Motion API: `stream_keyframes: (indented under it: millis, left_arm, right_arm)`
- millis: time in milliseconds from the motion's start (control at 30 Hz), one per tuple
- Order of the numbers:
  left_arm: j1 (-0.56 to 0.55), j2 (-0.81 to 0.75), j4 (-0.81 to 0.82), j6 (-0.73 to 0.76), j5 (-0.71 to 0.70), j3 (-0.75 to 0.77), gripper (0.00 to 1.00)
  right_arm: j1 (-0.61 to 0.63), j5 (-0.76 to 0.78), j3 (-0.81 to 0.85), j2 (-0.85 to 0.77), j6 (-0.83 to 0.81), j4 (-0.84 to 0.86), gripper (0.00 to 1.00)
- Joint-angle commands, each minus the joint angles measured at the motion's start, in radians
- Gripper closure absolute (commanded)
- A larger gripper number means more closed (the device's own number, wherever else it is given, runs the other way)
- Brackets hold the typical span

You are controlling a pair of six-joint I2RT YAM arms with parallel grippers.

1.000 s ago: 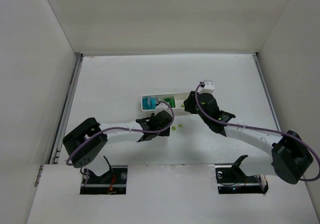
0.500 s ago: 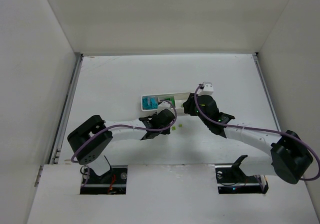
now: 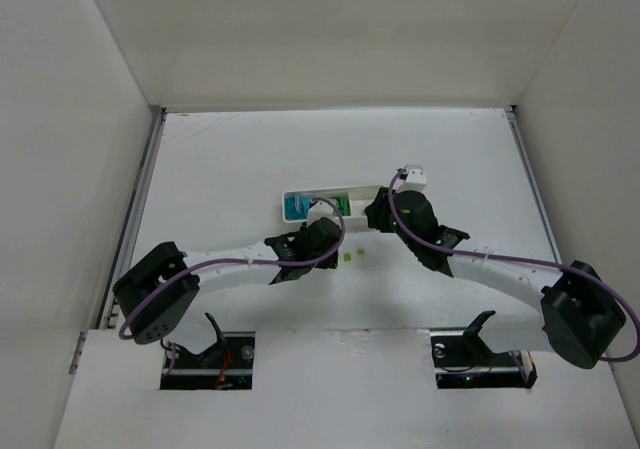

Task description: Sort the legos into containers by color

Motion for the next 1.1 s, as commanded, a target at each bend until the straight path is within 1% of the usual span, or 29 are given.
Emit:
stream_keyframes:
  millis: [0, 100, 267, 567, 767, 833, 900, 1067]
  left_arm:
    - [-0.007, -0.075, -0.009, -0.015, -0.016, -0.017, 0.65]
    - [-0.018, -0.073, -0.011, -0.014, 0.007, -0.020, 0.65]
    - [-0.035, -0.001, -0.011, 0.003, 0.025, -0.003, 0.59]
    - [-0.048, 0.059, -0.022, 0.051, -0.045, 0.035, 0.58]
    - [-0.058, 0.107, -0.009, 0.074, -0.050, 0.058, 0.59]
    - [-0.058, 0.116, -0.008, 0.080, -0.050, 0.061, 0.61]
    - [-0.056, 0.112, -0.017, 0.081, -0.056, 0.061, 0.66]
    - [-0.058, 0.092, -0.045, 0.078, -0.060, 0.063, 0.69]
  right_arm:
    - [0.005, -0.006, -0.004, 0.005, 0.008, 0.067, 0.50]
    - [0.005, -0.006, -0.004, 0.005, 0.008, 0.068, 0.50]
    - [0.007, -0.006, -0.002, 0.004, 0.008, 0.068, 0.50]
    - [0.007, -0.008, -0.004, 0.007, 0.007, 0.068, 0.48]
    - [0.007, -0.008, -0.004, 0.005, 0.007, 0.068, 0.48]
    - [0.007, -0.008, -0.005, 0.002, 0.007, 0.068, 0.48]
    - [0.007, -0.009, -0.008, -0.002, 0.007, 0.068, 0.48]
    - [0.007, -0.011, -0.010, -0.004, 0.007, 0.068, 0.48]
